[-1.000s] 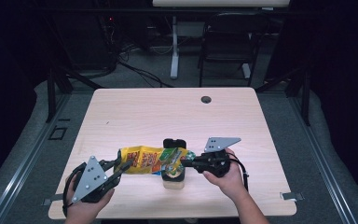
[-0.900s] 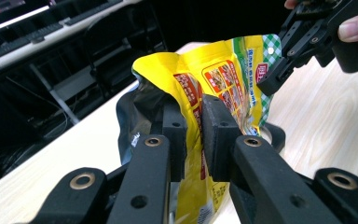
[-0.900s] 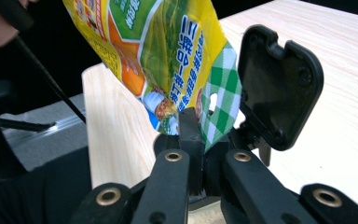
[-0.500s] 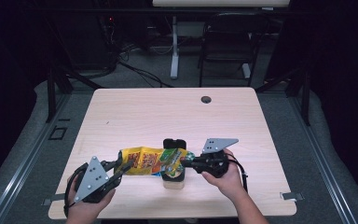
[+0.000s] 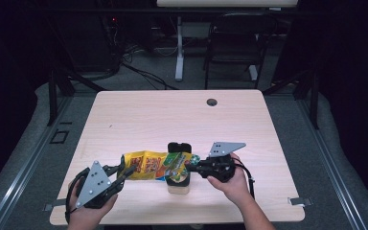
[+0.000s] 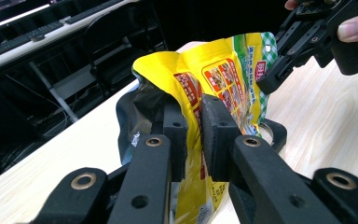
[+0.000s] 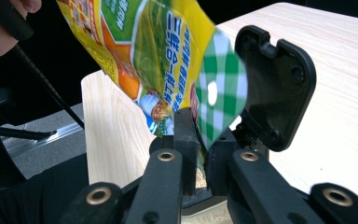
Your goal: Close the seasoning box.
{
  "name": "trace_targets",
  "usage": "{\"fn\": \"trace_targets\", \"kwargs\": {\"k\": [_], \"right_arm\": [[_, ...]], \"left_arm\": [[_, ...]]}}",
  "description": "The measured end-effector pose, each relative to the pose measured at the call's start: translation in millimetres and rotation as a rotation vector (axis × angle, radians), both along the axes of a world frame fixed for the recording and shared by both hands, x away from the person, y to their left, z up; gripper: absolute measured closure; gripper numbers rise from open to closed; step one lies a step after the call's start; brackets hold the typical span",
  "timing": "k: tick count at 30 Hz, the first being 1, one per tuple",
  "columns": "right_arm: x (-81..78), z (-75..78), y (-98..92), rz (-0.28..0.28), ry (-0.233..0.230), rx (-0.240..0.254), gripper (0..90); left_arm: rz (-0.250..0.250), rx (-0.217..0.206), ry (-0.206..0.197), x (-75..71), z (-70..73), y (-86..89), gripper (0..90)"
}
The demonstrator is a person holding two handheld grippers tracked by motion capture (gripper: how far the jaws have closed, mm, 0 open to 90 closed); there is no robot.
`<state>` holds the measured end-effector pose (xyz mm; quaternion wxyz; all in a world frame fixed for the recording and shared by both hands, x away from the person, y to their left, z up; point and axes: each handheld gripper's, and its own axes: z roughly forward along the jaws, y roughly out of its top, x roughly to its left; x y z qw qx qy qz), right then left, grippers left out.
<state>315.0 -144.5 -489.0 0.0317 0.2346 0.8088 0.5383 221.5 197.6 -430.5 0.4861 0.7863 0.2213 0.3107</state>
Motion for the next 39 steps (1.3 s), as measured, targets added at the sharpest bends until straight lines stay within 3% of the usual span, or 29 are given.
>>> {"fn": "trace_targets", "kwargs": {"k": [19,24,39], "right_arm": [[3.8,-11.2,1.8,0.017,0.048,0.016,85.5],[2.2,-11.0,4.0,0.007,0.037,0.018,89.9],[-2.3,-7.5,8.5,-0.027,0.013,0.025,90.0]], "left_arm": [[0.008,-0.014,0.023,0.8,-5.6,7.9,81.2],[0.009,-0.017,0.026,-0.4,-6.8,8.9,81.1],[0.011,-0.027,0.03,3.3,-12.0,17.1,80.4]]}}
